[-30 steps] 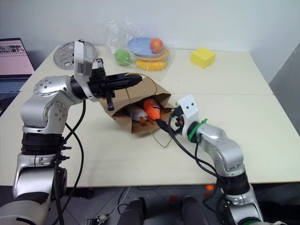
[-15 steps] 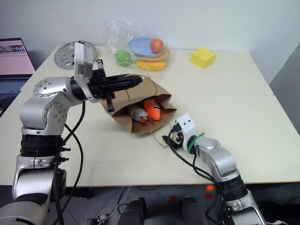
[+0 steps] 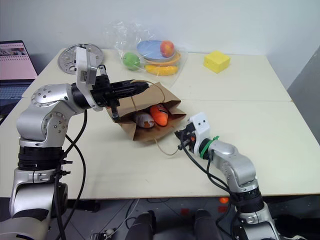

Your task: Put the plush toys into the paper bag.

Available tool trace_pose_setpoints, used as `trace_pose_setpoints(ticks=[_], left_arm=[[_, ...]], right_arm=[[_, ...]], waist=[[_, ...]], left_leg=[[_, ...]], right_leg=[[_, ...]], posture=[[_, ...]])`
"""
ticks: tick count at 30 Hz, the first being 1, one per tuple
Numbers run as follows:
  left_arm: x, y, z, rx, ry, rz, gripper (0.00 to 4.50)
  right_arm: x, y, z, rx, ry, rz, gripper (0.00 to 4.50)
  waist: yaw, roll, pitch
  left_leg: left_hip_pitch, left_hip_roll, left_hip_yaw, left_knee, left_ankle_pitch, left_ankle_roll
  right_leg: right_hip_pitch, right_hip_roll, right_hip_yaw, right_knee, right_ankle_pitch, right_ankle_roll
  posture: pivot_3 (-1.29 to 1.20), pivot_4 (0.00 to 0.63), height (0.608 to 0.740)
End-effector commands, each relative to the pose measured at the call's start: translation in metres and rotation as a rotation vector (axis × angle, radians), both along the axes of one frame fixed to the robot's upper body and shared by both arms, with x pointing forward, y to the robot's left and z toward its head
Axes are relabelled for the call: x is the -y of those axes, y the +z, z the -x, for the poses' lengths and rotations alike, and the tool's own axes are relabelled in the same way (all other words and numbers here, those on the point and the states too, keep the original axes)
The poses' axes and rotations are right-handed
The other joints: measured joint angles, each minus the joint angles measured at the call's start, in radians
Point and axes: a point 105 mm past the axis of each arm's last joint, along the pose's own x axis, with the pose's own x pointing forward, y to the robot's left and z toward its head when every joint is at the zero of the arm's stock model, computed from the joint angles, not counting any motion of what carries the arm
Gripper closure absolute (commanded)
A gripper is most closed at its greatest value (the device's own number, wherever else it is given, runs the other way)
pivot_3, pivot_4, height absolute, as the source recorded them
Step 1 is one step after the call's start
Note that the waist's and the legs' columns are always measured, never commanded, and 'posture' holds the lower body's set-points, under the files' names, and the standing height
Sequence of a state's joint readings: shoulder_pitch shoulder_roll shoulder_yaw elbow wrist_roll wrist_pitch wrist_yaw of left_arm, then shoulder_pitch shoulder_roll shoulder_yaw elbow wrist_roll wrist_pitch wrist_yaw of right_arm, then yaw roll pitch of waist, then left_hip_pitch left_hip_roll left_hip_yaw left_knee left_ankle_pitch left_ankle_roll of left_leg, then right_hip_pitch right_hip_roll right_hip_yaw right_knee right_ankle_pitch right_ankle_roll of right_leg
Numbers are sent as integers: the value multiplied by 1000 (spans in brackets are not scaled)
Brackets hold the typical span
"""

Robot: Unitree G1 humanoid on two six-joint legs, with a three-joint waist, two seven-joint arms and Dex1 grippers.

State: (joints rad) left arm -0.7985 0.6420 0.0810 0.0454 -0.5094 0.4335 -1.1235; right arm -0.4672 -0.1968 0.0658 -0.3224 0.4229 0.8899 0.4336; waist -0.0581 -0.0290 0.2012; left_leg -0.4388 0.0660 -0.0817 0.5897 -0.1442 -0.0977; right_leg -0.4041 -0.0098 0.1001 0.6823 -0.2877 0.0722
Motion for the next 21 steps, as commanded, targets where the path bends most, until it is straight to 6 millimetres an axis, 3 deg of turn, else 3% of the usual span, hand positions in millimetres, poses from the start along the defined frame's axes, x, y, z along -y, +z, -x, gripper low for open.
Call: trace_pose_setpoints(ticks=[1,4,8,10,19,21], left_arm=[[-5,16,5,60,9,18,4500],[-5,20,3,72,18,30,4500],[-12,37,-2,54,38,155,4500],[-11,35,-3,35,30,167,4500],[7,6,2,-32,-30,97,4500],[10,9,5,-30,-42,113,4500]], right_arm=[[-1,51,9,119,57,-86,4439],[1,71,13,148,90,-105,4439],[-2,121,18,228,159,-168,4439],[-4,131,19,239,170,-182,4439],[1,105,11,163,110,-149,4439],[2,99,11,149,100,-144,4439]], waist=[[0,0,0],[1,0,0],[1,1,1],[0,0,0],[1,0,0],[1,0,0]], left_leg=[[0,0,0,0,0,0],[0,0,0,0,0,0],[0,0,0,0,0,0],[-1,0,0,0,0,0],[-1,0,0,-2,0,0],[-1,0,0,-1,0,0]], right_leg=[[0,0,0,0,0,0],[0,0,0,0,0,0],[0,0,0,0,0,0],[-1,0,0,0,0,0],[-1,0,-1,0,1,-1],[-1,0,-1,0,1,-1]], posture=[[0,150,740],[0,150,740],[0,150,740],[0,150,740],[0,150,740],[0,150,740]])
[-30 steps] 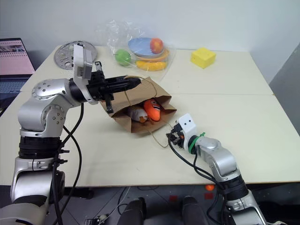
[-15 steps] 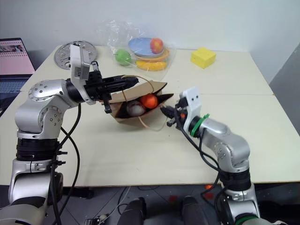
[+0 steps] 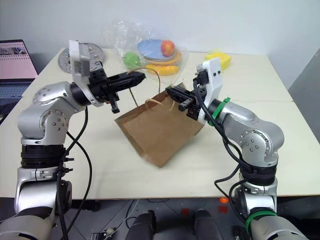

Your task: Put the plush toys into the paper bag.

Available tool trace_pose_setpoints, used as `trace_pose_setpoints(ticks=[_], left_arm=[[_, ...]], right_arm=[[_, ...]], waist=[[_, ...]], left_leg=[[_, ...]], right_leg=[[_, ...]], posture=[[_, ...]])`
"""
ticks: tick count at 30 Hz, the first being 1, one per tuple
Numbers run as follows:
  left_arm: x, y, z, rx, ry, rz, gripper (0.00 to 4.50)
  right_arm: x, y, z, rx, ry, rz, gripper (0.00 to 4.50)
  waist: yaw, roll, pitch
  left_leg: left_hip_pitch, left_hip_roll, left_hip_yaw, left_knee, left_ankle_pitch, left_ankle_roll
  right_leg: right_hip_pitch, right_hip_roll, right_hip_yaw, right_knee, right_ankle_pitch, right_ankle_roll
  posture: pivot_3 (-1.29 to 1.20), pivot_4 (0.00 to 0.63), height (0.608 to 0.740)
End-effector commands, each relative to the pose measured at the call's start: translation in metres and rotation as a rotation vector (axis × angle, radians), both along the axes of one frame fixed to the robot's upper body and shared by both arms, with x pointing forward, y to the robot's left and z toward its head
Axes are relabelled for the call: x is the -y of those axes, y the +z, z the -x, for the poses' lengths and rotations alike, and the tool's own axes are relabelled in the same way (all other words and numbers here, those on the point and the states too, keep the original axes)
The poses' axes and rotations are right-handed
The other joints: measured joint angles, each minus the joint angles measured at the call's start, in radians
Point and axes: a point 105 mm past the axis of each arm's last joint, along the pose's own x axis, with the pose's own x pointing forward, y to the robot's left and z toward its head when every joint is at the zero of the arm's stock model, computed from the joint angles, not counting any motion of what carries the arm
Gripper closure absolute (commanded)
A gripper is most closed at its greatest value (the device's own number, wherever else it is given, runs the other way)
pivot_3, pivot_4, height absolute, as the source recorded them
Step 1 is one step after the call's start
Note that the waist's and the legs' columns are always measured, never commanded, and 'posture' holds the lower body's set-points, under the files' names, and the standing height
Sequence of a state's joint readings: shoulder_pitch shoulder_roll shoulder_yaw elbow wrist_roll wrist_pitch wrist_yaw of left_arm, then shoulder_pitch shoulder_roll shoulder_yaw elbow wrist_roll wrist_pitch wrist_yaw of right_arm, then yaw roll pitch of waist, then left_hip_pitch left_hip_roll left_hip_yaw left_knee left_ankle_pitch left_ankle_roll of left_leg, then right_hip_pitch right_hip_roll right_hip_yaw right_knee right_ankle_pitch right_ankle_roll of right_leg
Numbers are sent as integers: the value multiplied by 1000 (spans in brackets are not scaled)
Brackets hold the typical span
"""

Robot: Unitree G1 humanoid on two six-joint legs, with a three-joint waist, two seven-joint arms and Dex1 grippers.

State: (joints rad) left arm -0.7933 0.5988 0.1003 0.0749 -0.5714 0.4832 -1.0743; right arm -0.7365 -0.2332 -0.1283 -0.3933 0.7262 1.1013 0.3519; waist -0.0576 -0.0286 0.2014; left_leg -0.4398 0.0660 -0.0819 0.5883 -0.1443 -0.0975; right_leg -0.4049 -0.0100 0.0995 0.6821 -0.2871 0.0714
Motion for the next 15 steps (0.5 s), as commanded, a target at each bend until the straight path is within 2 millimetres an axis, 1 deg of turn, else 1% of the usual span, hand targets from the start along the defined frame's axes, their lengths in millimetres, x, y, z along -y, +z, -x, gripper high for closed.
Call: trace_pose_setpoints(ticks=[1,6,9,12,15], left_arm=[[9,14,11,55,-42,15,4500],[13,18,18,61,-64,13,4500],[21,33,27,72,-104,43,4500],[18,26,26,54,-94,18,4500],[16,25,26,45,-84,26,4500]], right_arm=[[1,2,5,29,-4,4,4439],[0,0,5,31,-16,7,4439],[1,7,6,43,-8,-7,4439],[1,12,8,54,1,-3,4439],[0,10,9,45,0,14,4439]], waist=[[0,0,0],[0,0,0],[0,0,0],[0,0,0],[0,0,0]], left_leg=[[0,0,0,0,0,0],[0,0,0,1,0,0],[0,0,0,1,0,0],[0,0,0,1,0,0],[0,0,0,0,0,0]], right_leg=[[0,0,0,0,0,0],[0,0,0,0,0,0],[0,0,0,0,0,0],[0,0,0,0,0,0],[0,0,0,0,0,0]], posture=[[0,150,740],[0,150,740],[0,150,740],[0,150,740],[0,150,740]])
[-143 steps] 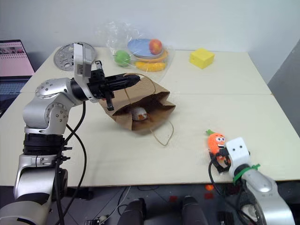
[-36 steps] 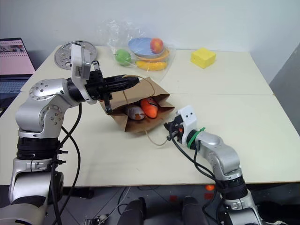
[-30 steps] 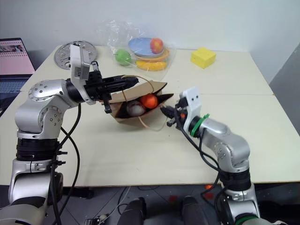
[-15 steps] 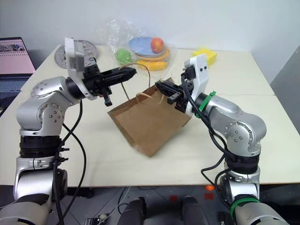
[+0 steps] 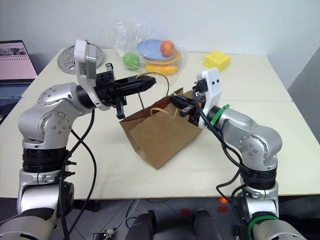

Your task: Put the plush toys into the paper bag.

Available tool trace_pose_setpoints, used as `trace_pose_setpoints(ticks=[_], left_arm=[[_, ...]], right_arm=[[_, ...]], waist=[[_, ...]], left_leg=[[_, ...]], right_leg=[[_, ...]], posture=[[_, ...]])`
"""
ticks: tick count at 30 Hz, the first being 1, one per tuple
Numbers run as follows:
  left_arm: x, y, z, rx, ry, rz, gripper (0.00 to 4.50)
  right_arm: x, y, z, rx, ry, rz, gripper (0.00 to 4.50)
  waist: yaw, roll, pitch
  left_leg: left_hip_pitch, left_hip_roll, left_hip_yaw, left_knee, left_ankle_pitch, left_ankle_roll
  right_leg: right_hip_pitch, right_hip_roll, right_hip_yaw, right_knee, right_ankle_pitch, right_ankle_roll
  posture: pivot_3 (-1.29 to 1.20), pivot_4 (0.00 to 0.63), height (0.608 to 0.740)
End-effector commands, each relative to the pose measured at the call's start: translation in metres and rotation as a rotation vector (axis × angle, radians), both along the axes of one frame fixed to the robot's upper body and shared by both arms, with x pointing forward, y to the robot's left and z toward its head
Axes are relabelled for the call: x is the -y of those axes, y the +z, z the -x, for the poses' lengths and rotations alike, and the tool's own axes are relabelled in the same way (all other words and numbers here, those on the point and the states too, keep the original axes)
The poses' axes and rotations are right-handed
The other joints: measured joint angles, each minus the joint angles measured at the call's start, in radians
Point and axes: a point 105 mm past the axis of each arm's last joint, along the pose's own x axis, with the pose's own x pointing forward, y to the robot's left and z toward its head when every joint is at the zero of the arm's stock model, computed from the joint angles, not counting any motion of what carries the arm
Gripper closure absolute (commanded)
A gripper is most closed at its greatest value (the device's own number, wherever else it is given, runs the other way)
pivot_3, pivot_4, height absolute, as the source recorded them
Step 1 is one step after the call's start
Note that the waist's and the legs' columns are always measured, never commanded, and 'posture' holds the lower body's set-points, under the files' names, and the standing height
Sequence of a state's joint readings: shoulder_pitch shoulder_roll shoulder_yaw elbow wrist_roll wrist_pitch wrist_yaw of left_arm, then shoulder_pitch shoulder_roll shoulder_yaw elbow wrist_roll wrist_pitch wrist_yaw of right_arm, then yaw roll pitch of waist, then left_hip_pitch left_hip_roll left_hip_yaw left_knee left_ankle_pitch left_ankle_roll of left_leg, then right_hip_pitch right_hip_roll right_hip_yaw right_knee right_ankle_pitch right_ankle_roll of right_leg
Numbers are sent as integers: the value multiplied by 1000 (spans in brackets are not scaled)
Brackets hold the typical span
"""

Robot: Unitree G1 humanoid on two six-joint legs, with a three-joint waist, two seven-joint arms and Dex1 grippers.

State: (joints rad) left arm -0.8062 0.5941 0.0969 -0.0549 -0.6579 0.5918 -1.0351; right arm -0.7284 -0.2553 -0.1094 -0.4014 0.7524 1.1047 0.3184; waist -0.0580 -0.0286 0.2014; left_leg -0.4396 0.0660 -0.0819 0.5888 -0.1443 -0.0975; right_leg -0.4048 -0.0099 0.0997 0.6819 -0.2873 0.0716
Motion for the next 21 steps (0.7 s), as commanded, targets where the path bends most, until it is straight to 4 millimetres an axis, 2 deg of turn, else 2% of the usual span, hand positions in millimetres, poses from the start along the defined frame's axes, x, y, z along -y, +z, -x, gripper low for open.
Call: trace_pose_setpoints(ticks=[1,10,15,18,21], left_arm=[[-3,7,6,37,2,7,4500],[-9,-23,-2,-20,43,-45,4500],[-15,-21,-11,-6,115,-12,4500],[-18,-20,1,-28,104,-8,3895],[-29,-17,18,-31,128,-9,2988]], right_arm=[[-1,11,8,50,10,-2,4439],[-3,-5,-1,3,-39,23,4439],[-5,-13,-11,-3,-84,53,4439],[1,-11,-5,5,-52,62,3864],[10,-6,-3,16,-54,67,2811]], waist=[[0,0,0],[0,0,0],[0,0,0],[0,0,0],[0,0,0]], left_leg=[[0,0,0,0,0,0],[0,0,0,0,0,0],[0,0,0,0,0,0],[0,0,0,0,0,0],[0,0,0,0,0,0]], right_leg=[[0,0,0,0,0,0],[0,0,0,0,0,0],[0,0,0,0,0,0],[0,0,0,0,0,0],[0,0,0,-1,0,0]], posture=[[0,150,740],[0,150,740],[0,150,740],[0,150,740],[0,150,740]])
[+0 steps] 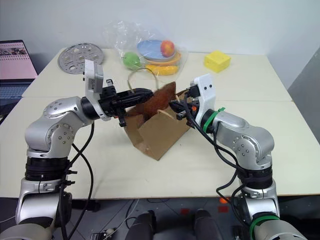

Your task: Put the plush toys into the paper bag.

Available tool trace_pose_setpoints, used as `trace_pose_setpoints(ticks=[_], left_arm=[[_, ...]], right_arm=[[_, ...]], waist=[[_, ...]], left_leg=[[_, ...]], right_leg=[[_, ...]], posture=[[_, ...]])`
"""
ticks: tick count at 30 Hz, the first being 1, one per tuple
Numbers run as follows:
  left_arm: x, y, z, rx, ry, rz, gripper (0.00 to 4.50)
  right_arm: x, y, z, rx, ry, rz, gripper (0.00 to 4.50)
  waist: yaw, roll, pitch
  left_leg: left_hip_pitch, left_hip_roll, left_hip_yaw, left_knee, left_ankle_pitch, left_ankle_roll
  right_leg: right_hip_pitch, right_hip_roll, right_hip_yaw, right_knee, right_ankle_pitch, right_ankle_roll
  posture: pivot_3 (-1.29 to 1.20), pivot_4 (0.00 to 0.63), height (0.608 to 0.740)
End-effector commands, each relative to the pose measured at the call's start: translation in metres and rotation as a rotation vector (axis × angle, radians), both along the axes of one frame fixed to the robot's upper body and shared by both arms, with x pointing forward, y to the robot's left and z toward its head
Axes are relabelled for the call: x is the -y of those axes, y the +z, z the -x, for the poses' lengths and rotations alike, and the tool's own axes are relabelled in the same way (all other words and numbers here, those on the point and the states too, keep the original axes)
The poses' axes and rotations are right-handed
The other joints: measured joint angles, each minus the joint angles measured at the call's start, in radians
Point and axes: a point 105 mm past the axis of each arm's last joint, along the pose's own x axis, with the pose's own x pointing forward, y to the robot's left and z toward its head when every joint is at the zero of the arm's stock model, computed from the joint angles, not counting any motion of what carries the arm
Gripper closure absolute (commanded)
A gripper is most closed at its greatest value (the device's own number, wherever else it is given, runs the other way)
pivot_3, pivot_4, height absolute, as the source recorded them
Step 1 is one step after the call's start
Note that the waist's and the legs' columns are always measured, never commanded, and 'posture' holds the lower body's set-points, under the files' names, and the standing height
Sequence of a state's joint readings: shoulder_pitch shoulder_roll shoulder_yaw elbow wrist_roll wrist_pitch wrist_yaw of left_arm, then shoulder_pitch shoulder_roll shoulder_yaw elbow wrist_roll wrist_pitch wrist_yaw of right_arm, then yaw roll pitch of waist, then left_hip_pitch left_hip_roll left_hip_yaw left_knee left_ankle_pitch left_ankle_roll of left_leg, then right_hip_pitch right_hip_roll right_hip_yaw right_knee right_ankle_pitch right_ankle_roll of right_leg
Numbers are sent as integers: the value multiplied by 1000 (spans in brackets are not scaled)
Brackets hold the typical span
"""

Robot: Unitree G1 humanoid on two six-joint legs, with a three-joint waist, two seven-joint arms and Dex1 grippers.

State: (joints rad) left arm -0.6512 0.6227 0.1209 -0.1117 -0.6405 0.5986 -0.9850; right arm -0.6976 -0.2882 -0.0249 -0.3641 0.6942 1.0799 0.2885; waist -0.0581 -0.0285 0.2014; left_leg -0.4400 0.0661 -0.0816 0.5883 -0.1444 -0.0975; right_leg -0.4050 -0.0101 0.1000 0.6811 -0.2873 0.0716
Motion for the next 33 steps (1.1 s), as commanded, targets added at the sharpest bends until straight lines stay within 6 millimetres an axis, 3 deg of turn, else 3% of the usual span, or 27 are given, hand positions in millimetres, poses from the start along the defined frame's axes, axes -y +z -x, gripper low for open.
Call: trace_pose_setpoints(ticks=[1,5,8,10,16,20,26,33], left_arm=[[-17,21,26,56,36,17,2678],[-41,22,43,24,123,16,1441],[-53,-5,57,-12,188,-71,619],[-54,-18,65,-42,192,-77,17],[-41,-55,68,-51,189,-104,17],[-30,-71,48,-1,222,-53,17],[-9,-79,40,39,216,-12,17],[-1,-79,33,99,295,29,17]], right_arm=[[14,21,7,69,10,-21,2430],[26,30,11,81,28,0,993],[41,38,18,85,70,33,25],[48,43,21,93,87,61,0],[56,56,32,129,202,166,0],[44,63,71,155,466,274,0],[45,68,79,195,497,348,0],[44,70,80,234,479,378,0]], waist=[[-3,0,0],[-6,0,0],[-7,1,0],[-5,0,0],[10,0,0],[10,0,0],[9,0,0],[10,0,0]], left_leg=[[0,0,0,0,0,0],[0,1,0,-1,0,0],[1,1,2,0,0,0],[1,0,3,0,0,0],[1,-1,4,3,0,0],[1,-1,6,4,0,0],[1,-1,6,3,0,0],[1,-1,6,3,0,0]], right_leg=[[0,0,0,0,0,0],[-1,0,0,0,0,0],[0,0,1,-1,-1,1],[0,-2,2,-1,-1,-1],[0,-2,3,-1,-8,-7],[0,-3,4,-2,-8,-7],[0,-2,4,-2,-7,-5],[0,-2,4,-1,-5,-1]], posture=[[0,150,740],[0,150,740],[0,150,740],[0,150,740],[0,150,740],[0,150,740],[0,150,740],[0,150,740]])
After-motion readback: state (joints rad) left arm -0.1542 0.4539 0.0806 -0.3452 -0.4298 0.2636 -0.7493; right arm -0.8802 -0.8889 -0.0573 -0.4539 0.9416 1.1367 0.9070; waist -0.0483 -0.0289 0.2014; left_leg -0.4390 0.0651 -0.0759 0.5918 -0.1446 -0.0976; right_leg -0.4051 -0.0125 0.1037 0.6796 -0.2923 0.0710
